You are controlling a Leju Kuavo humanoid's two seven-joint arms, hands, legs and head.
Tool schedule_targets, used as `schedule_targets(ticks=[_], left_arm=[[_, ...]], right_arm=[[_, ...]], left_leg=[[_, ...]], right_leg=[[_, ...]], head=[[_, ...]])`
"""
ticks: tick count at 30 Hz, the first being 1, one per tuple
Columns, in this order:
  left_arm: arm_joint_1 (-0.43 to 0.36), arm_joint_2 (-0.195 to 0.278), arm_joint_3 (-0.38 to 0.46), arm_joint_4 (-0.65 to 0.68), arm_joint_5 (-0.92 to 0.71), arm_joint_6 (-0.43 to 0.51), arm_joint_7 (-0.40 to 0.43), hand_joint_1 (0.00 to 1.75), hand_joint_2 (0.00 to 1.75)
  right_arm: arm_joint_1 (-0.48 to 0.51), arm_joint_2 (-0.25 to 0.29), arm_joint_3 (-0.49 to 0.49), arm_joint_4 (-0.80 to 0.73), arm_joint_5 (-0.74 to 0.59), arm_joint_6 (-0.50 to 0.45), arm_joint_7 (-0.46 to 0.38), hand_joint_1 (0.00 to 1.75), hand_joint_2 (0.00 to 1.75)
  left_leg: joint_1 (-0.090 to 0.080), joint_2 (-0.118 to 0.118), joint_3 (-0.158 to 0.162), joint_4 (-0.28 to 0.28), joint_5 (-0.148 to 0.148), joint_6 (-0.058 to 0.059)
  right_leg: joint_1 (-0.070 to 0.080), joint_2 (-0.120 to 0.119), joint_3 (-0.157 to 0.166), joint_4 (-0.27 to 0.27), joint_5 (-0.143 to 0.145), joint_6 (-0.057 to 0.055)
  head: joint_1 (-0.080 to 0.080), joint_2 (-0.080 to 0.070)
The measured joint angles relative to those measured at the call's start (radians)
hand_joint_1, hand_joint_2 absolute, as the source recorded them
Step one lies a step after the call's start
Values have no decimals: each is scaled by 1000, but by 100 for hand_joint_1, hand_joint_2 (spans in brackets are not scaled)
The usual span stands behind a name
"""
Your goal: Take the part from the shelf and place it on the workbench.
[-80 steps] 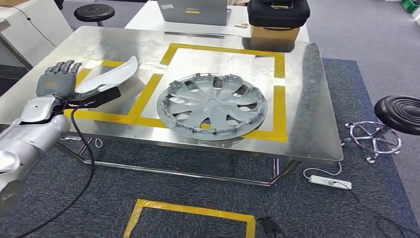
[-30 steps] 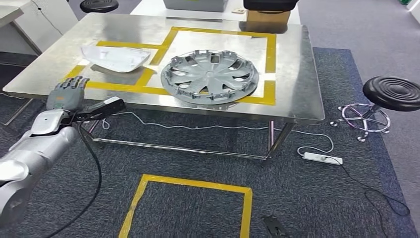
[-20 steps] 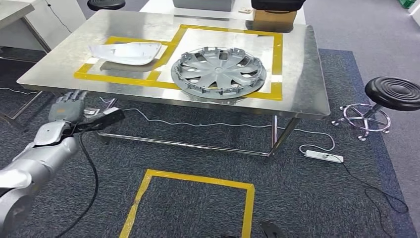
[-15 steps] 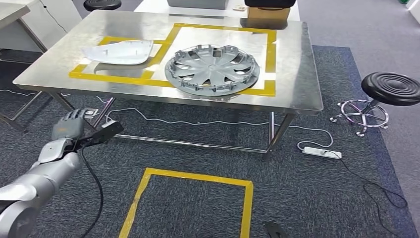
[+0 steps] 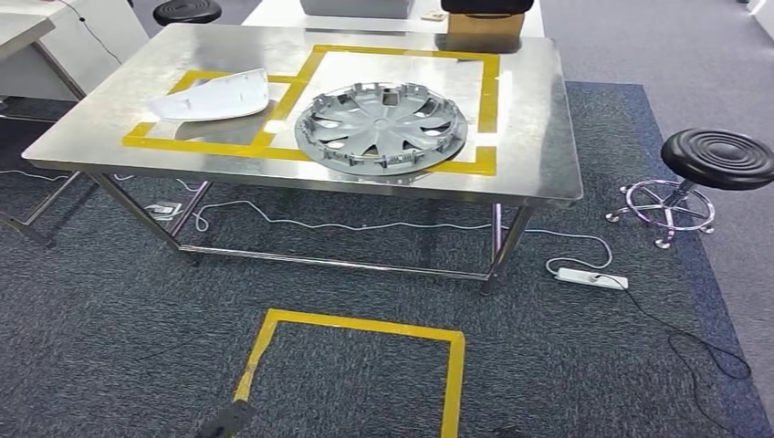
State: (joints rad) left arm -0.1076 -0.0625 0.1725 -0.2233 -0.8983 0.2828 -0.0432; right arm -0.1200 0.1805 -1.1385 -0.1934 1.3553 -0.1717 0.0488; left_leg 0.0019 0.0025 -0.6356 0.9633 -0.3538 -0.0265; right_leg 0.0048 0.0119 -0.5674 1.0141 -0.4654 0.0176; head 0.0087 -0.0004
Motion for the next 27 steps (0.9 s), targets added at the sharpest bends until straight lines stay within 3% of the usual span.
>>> schedule_targets(ticks=[9,13,15,18,20,22,23,24,25,27], left_arm=[[37,-36,149,11,106,-79,25,0,175],[37,-38,186,11,127,-98,15,0,0],[36,-37,198,11,136,-106,10,0,0],[36,-36,215,11,147,-112,3,0,0],[34,-36,225,11,152,-114,-4,0,0],[33,-33,235,11,156,-119,-12,0,0],[33,-31,240,11,156,-121,-15,0,0],[33,-29,242,11,157,-123,-17,0,0],[33,-27,244,11,157,-125,-19,0,0],[33,-23,251,11,160,-129,-20,0,0]], right_arm=[[0,-11,-14,0,-3,6,-19,0,0],[0,-11,-14,0,7,8,-23,0,0],[0,-11,-14,0,10,8,-26,0,0],[-1,-11,-14,0,13,11,-32,0,0],[-2,-11,-14,0,13,16,-32,0,0],[-3,-11,-13,0,13,19,-32,0,0],[-3,-11,-13,0,14,20,-31,0,0],[-2,-11,-13,0,14,20,-29,0,0],[-1,-11,-13,0,15,21,-28,0,0],[-1,-9,-13,1,15,23,-25,0,0]], left_leg=[[-2,-4,-5,1,3,3],[-3,-4,-5,2,4,4],[-4,-4,-6,3,3,6],[-1,-7,11,-32,16,26],[9,-10,29,-67,36,31],[14,-16,26,-73,45,26],[18,-21,21,-73,48,21],[23,-27,15,-71,51,16],[29,-35,6,-67,54,9],[44,-52,-19,-44,59,-14]], right_leg=[[-3,-3,-2,0,4,5],[-3,-3,-2,0,4,6],[-5,-3,1,-4,6,8],[-8,-5,16,-20,9,21],[-7,-6,-1,26,-34,29],[-14,-6,-47,145,-111,41],[-20,-6,-68,197,-136,47],[-26,-6,-74,221,-144,55],[-33,-5,-60,206,-133,64],[-51,10,8,95,-90,88]], head=[[0,0],[0,0],[0,0],[-1,0],[2,0],[4,0],[4,0],[4,0],[4,0],[7,0]])
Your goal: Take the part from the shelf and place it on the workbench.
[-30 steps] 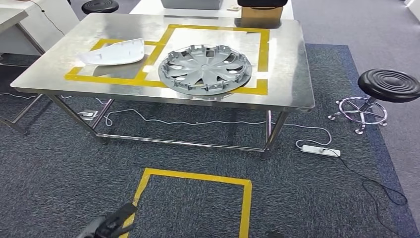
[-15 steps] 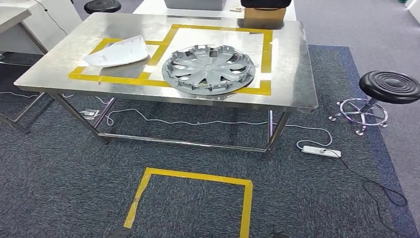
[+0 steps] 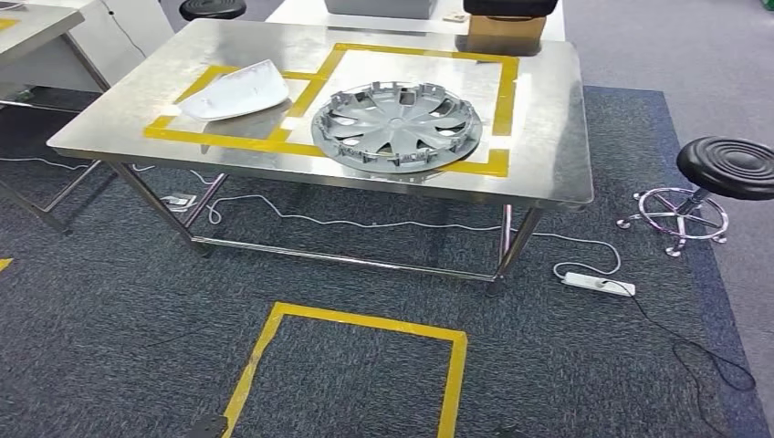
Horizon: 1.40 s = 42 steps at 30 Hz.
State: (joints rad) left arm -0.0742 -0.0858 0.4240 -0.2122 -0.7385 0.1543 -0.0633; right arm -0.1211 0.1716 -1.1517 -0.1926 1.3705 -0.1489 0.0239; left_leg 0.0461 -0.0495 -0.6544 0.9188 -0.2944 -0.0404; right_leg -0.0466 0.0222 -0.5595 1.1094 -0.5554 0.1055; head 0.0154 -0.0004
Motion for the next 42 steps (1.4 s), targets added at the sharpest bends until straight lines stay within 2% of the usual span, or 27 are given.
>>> schedule_targets(ticks=[1,2,5,6,8,10,11,12,13,15,17,18,20,21,23,25,26,27,28,30,32,34,36,37,39,41,42], left_arm=[[1,3,4,0,2,-1,0,0,0],[1,6,8,0,4,-1,-1,0,0],[6,9,12,1,5,-1,0,0,0],[7,9,13,2,4,-1,0,0,0],[8,7,13,4,3,0,2,0,0],[6,6,13,4,0,0,3,0,0],[5,6,13,4,-1,0,3,0,0],[6,6,13,4,-1,0,3,0,0],[7,6,13,4,-2,0,3,0,0],[7,6,13,4,-2,1,3,0,0],[0,6,13,4,-3,2,3,0,0],[-3,6,13,4,-4,2,3,0,0],[-4,5,13,4,-4,2,3,0,0],[-1,5,13,4,-4,2,3,0,0],[3,8,13,4,-4,4,4,0,0],[0,9,14,4,-6,5,4,0,0],[-1,9,14,4,-7,5,4,0,0],[-2,8,14,4,-10,5,4,0,0],[-1,8,14,4,-12,6,5,0,0],[0,8,14,4,-18,7,7,0,0],[0,8,14,4,-24,8,12,0,0],[-1,7,14,4,-29,8,16,0,0],[2,7,14,4,-31,8,19,0,0],[4,7,14,4,-32,9,20,0,0],[4,8,14,4,-33,9,21,0,0],[1,7,14,4,-34,9,21,0,0],[0,6,14,4,-34,9,21,0,0]], right_arm=[[0,2,0,0,0,1,1,0,0],[0,5,0,1,0,2,1,0,0],[0,8,0,1,0,4,3,0,0],[0,8,0,1,0,4,3,0,0],[-1,10,0,1,1,6,3,0,0],[1,11,0,1,1,6,2,0,0],[2,11,0,1,0,6,2,0,0],[2,11,0,1,0,6,2,0,0],[2,11,0,1,0,6,2,0,0],[1,11,0,1,0,7,2,0,0],[0,11,0,1,0,7,1,0,0],[0,11,0,1,0,7,1,0,0],[-1,12,0,1,0,7,1,0,0],[-2,12,0,1,1,7,1,0,0],[-4,13,1,1,1,8,0,0,0],[-1,14,1,1,2,9,0,0,0],[1,14,1,1,2,10,0,0,0],[2,14,1,1,1,11,1,0,0],[2,14,2,1,1,12,1,0,0],[0,14,2,1,1,13,2,0,0],[-1,14,2,1,2,14,3,0,0],[-3,14,2,1,2,15,4,0,0],[-5,15,2,1,2,16,6,0,0],[-6,15,2,1,2,17,6,0,0],[-5,16,2,1,1,18,7,0,0],[-2,17,2,1,1,20,8,0,0],[0,17,2,1,1,20,8,0,0]], left_leg=[[5,-8,-14,18,-1,-14],[7,-16,-24,31,-2,-25],[12,-28,-29,36,4,-42],[13,-21,-31,39,1,-44],[10,8,-57,102,-49,-39],[1,32,-108,239,-135,-28],[-3,34,-129,302,-167,-25],[-6,34,-136,339,-182,-21],[-8,35,-125,341,-179,-16],[-14,54,-57,256,-141,-5],[-24,95,8,156,-121,1],[-28,108,24,128,-123,4],[-33,100,26,114,-130,11],[-33,90,26,111,-130,17],[-32,70,27,108,-128,28],[-34,48,27,107,-128,39],[-37,36,27,107,-128,43],[-41,23,27,107,-129,45],[-44,10,28,107,-129,47],[-47,-16,31,107,-129,48],[-49,-39,32,108,-129,45],[-47,-55,29,108,-124,37],[-44,-70,25,102,-117,24],[-44,-65,24,101,-116,20],[-46,-26,6,136,-143,11],[-47,20,-42,240,-206,2],[-44,29,-69,301,-234,-3]], right_leg=[[-7,12,26,-48,15,2],[-10,20,40,-73,23,-4],[0,12,32,-57,26,-46],[3,4,32,-55,30,-56],[8,-14,29,-55,39,-73],[15,-34,23,-56,45,-83],[18,-45,19,-56,46,-85],[21,-56,17,-56,47,-85],[23,-66,15,-56,47,-85],[24,-85,16,-55,46,-81],[30,-102,16,-54,40,-69],[33,-110,18,-57,38,-61],[35,-128,26,-66,36,-48],[33,-126,32,-69,34,-43],[29,-88,22,-34,6,-37],[30,-41,-33,77,-49,-40],[33,-32,-67,141,-72,-43],[36,-27,-95,186,-80,-46],[40,-24,-110,200,-70,-51],[46,-13,-88,125,-6,-63],[47,25,-39,5,51,-74],[47,51,-15,-51,67,-78],[49,41,-11,-59,72,-84],[49,33,-9,-63,76,-89],[45,12,-4,-75,85,-98],[45,-12,-2,-79,87,-103],[45,-25,-3,-80,87,-103]], head=[[4,0],[4,0],[-4,0],[-7,0],[-12,0],[-18,0],[-19,0],[-20,0],[-20,0],[-20,0],[-20,0],[-20,0],[-19,0],[-18,0],[-18,0],[-16,0],[-15,0],[-15,0],[-15,0],[-15,0],[-16,0],[-16,0],[-16,0],[-16,0],[-20,0],[-24,0],[-24,0]])
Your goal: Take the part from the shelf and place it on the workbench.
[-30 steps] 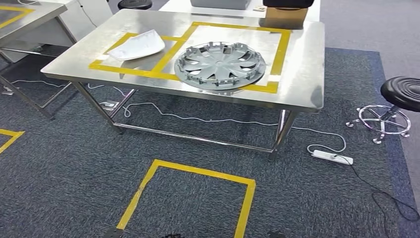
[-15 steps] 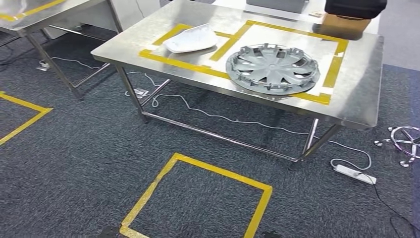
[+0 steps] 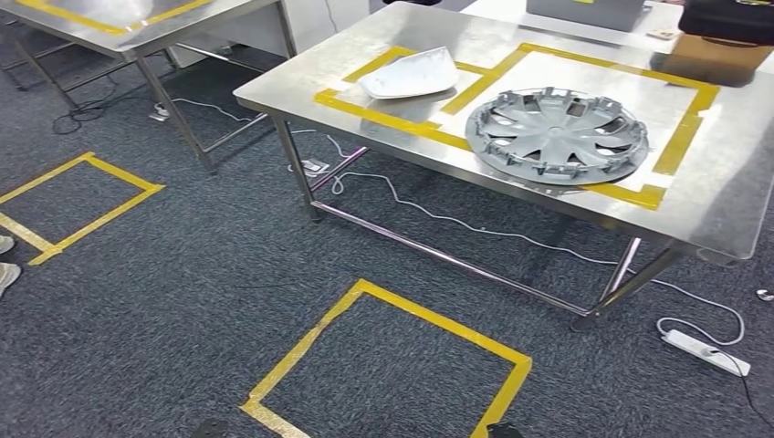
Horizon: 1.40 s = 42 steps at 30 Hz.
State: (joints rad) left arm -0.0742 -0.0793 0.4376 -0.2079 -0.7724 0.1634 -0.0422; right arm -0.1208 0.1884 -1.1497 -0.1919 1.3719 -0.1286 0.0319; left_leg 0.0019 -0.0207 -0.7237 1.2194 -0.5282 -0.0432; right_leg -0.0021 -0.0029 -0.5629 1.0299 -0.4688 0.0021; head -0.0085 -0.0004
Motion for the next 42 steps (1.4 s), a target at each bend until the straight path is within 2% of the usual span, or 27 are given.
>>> schedule_targets(ticks=[1,2,3,5,7,8,10,14,16,17,18,19,20,21,23,25,27,29,30,32,33,34,35,36,38,40,42], left_arm=[[1,0,0,0,0,0,1,0,0],[3,0,0,0,1,-1,2,0,0],[5,0,0,0,2,-2,3,0,0],[5,0,0,0,5,-5,4,0,0],[1,-2,0,0,6,-12,2,0,0],[0,-3,0,0,7,-17,0,0,0],[4,-3,0,0,7,-23,-3,0,0],[6,-3,0,0,7,-24,-3,0,0],[8,-2,0,0,7,-24,-3,0,0],[7,-1,1,0,7,-24,-3,0,0],[7,0,1,0,7,-25,-3,0,0],[7,0,1,0,6,-26,-4,0,0],[7,1,1,0,4,-26,-4,0,0],[8,2,1,0,1,-25,-5,0,0],[7,2,1,0,-4,-20,-6,0,0],[7,1,1,0,-9,-14,-9,0,0],[9,0,0,0,-13,-7,-12,0,0],[11,0,0,0,-14,-2,-14,0,0],[10,0,1,0,-14,-1,-14,0,0],[8,-2,1,0,-12,-2,-16,0,0],[8,-3,1,0,-11,-2,-17,0,0],[9,-4,1,0,-9,-2,-18,0,0],[10,-4,2,0,-8,-2,-18,0,0],[11,-4,2,0,-6,-1,-19,0,0],[10,-5,4,0,-4,-2,-20,0,0],[6,-8,4,0,-3,-3,-22,0,0],[7,-9,5,0,-2,-3,-22,0,0]], right_arm=[[1,0,0,0,0,0,0,0,0],[2,0,0,0,0,0,1,0,0],[2,1,0,0,1,1,2,0,0],[1,2,0,0,2,1,4,0,0],[1,3,0,0,4,2,6,0,0],[1,4,0,0,5,2,6,0,0],[0,6,0,0,6,3,7,0,0],[-1,7,0,0,7,3,7,0,0],[-2,7,0,0,7,3,7,0,0],[-1,8,0,0,8,3,7,0,0],[1,8,0,0,9,3,7,0,0],[3,9,0,0,9,3,6,0,0],[4,9,0,0,10,3,6,0,0],[5,9,0,0,10,3,5,0,0],[4,9,0,0,10,2,3,0,0],[3,9,1,0,8,1,3,0,0],[2,9,1,0,5,1,4,0,0],[2,10,0,0,3,0,5,0,0],[2,11,0,0,2,0,6,0,0],[4,11,0,0,1,0,8,0,0],[5,11,0,0,0,0,9,0,0],[6,12,0,0,-1,0,12,0,0],[6,12,0,0,-2,0,14,0,0],[6,12,0,0,-3,0,15,0,0],[6,14,0,0,-4,0,18,0,0],[6,14,0,0,-5,0,19,0,0],[4,14,0,0,-5,0,21,0,0]], left_leg=[[3,4,-16,38,-12,-4],[7,6,-17,49,-7,-7],[10,10,2,21,14,-10],[14,37,77,-99,67,-17],[12,61,129,-189,88,-9],[9,64,136,-204,86,-1],[5,51,135,-206,85,16],[4,47,134,-206,85,22],[7,41,136,-208,88,28],[7,33,136,-209,90,35],[6,19,136,-210,91,41],[4,4,136,-210,91,46],[2,-13,136,-210,92,49],[0,-29,137,-210,92,49],[-1,-47,137,-208,92,44],[0,-61,132,-207,96,34],[5,-73,127,-210,102,20],[5,-55,116,-193,86,10],[4,-37,100,-159,63,6],[4,-4,42,-40,0,-1],[5,1,15,16,-21,-4],[7,4,1,46,-24,-7],[9,6,5,40,-9,-9],[10,10,26,1,19,-11],[12,40,95,-124,76,-15],[10,61,134,-199,92,-4],[6,53,136,-207,87,15]], right_leg=[[0,-11,-1,0,0,0],[-1,-22,-2,0,0,0],[-2,-32,-2,0,-1,2],[-3,-48,-1,2,-3,11],[0,-61,0,5,-8,26],[1,-67,2,5,-10,33],[0,-77,10,1,-10,42],[-2,-82,13,-1,-10,46],[-4,-71,9,7,-19,51],[-6,-53,-11,53,-46,54],[-7,-32,-48,130,-80,54],[-6,-14,-79,194,-102,53],[-6,0,-99,232,-109,49],[-5,8,-90,211,-85,45],[-8,39,-28,78,-28,39],[-7,62,2,14,-12,37],[-4,53,4,6,-9,30],[-5,38,8,-3,-2,17],[-6,28,9,-8,1,12],[-5,8,9,-10,2,7],[-4,-3,9,-10,2,7],[-4,-13,8,-10,1,6],[-5,-22,9,-9,0,7],[-6,-29,10,-9,-1,9],[-5,-42,12,-6,-6,18],[1,-53,12,-3,-12,31],[1,-66,15,-4,-16,41]], head=[[0,0],[0,0],[0,0],[-1,0],[-2,0],[-1,0],[1,0],[1,0],[2,0],[4,0],[7,0],[9,0],[11,0],[12,0],[12,0],[12,0],[12,0],[9,0],[8,0],[4,0],[4,0],[4,0],[4,0],[4,0],[2,0],[2,0],[5,0]])
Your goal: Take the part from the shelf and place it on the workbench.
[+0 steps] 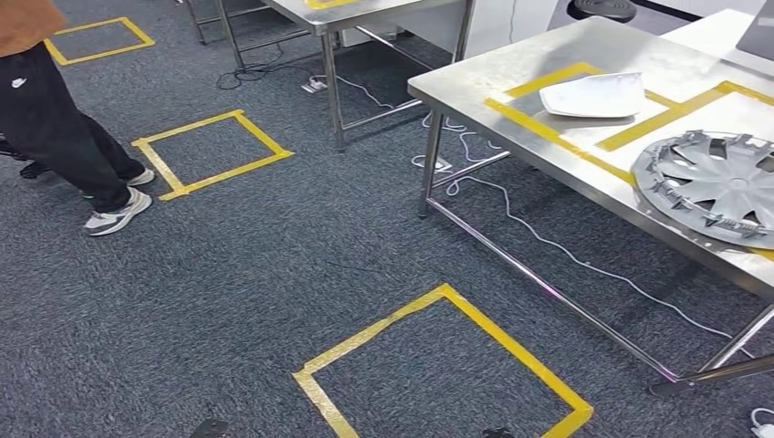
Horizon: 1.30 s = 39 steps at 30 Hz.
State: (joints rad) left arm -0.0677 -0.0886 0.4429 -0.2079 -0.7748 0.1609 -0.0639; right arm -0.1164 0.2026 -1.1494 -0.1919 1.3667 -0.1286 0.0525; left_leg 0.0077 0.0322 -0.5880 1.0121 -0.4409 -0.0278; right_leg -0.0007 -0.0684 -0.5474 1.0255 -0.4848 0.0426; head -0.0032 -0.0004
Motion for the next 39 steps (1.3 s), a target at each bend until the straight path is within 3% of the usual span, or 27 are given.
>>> schedule_targets(ticks=[1,3,6,7,8,9,11,13,16,18,19,21,23,24,25,27,28,30,33,35,37,38,39], left_arm=[[2,0,1,0,0,3,0,0,0],[3,1,5,0,-3,14,3,0,0],[-1,0,11,0,-11,30,9,0,0],[-1,-1,12,0,-13,36,12,0,0],[-1,-1,12,0,-15,47,18,0,0],[-1,-2,13,0,-18,61,27,0,0],[-1,-4,15,0,-21,84,43,0,0],[-2,-5,17,0,-18,91,45,0,0],[0,-5,21,0,-10,93,45,0,0],[1,-5,25,0,-6,93,44,0,0],[0,-5,27,0,-5,94,42,0,0],[-3,-7,32,0,-7,97,38,0,0],[-3,-8,36,0,-14,104,33,0,0],[-1,-9,37,0,-20,111,28,0,0],[0,-9,37,0,-29,121,22,0,0],[-3,-9,37,0,-51,138,8,0,0],[-5,-10,36,0,-62,144,2,0,0],[-8,-11,29,0,-84,153,-8,0,0],[-2,-9,15,0,-103,163,-17,0,0],[-1,-7,11,0,-106,166,-18,0,0],[-2,-7,8,0,-108,166,-19,0,0],[-1,-7,7,0,-108,166,-20,0,0],[0,-7,7,0,-108,167,-20,0,0]], right_arm=[[-1,0,0,0,-1,0,0,0,0],[-3,0,0,0,-2,0,0,0,0],[0,2,0,0,-6,0,1,0,0],[2,2,0,0,-8,0,1,0,0],[2,2,0,0,-10,0,2,0,0],[3,2,0,0,-10,0,4,0,0],[2,2,0,0,-11,0,6,0,0],[1,3,0,0,-12,0,7,0,0],[1,5,0,0,-13,0,9,0,0],[0,5,0,0,-13,0,9,0,0],[0,6,0,0,-13,0,8,0,0],[1,6,0,0,-14,0,8,0,0],[2,6,0,0,-15,0,8,0,0],[2,6,0,0,-15,0,8,0,0],[2,6,0,0,-15,0,8,0,0],[1,6,0,0,-15,0,8,0,0],[1,6,0,0,-15,0,8,0,0],[1,6,0,0,-16,-1,8,0,0],[-1,6,0,0,-16,-1,8,0,0],[-1,6,0,0,-16,-1,7,0,0],[1,6,0,0,-16,-1,7,0,0],[2,6,0,0,-16,-1,7,0,0],[3,6,0,0,-16,-1,7,0,0]], left_leg=[[0,-6,0,-1,0,7],[1,-18,1,-2,2,20],[-1,-40,1,-3,3,32],[-2,-49,1,-3,3,33],[-3,-57,2,-3,3,33],[-3,-66,3,-3,3,33],[-2,-82,6,-3,3,31],[-3,-95,4,-1,4,23],[1,-110,-2,-6,12,2],[2,-95,-12,10,-3,-7],[1,-81,-28,45,-26,-10],[0,-55,-85,165,-91,-15],[0,-49,-126,254,-118,-18],[0,-48,-123,251,-105,-18],[1,-45,-102,214,-78,-18],[0,-19,-34,91,-22,-17],[-1,-7,-6,40,-8,-13],[-5,1,12,-4,-6,-1],[-3,-15,12,-8,-4,19],[0,-26,12,-9,-1,30],[-1,-39,12,-9,-1,35],[-1,-46,12,-9,-1,35],[-2,-53,12,-9,-1,35]], right_leg=[[-2,-1,3,2,-4,5],[-6,20,-10,41,-33,13],[-6,59,-105,234,-122,15],[-6,63,-132,283,-134,14],[-5,65,-142,295,-127,12],[-5,67,-132,266,-99,9],[-7,84,-75,138,-27,3],[-8,108,-28,36,8,0],[-4,110,-20,13,13,-11],[-4,98,-19,6,20,-25],[-5,90,-19,2,23,-31],[-4,75,-21,0,25,-37],[-3,59,-23,0,25,-38],[-3,52,-23,0,25,-38],[-3,46,-23,0,25,-38],[0,35,-21,3,23,-32],[3,30,-21,5,21,-27],[9,19,-22,6,19,-17],[5,23,-24,18,6,0],[2,49,-61,101,-43,9],[2,62,-125,236,-103,11],[2,64,-148,280,-113,11],[2,64,-155,288,-104,10]], head=[[2,0],[4,0],[11,0],[12,0],[12,0],[13,0],[13,0],[12,0],[11,0],[9,0],[8,0],[5,0],[4,0],[4,0],[4,0],[3,0],[3,0],[3,0],[7,0],[12,0],[16,0],[16,0],[17,0]])
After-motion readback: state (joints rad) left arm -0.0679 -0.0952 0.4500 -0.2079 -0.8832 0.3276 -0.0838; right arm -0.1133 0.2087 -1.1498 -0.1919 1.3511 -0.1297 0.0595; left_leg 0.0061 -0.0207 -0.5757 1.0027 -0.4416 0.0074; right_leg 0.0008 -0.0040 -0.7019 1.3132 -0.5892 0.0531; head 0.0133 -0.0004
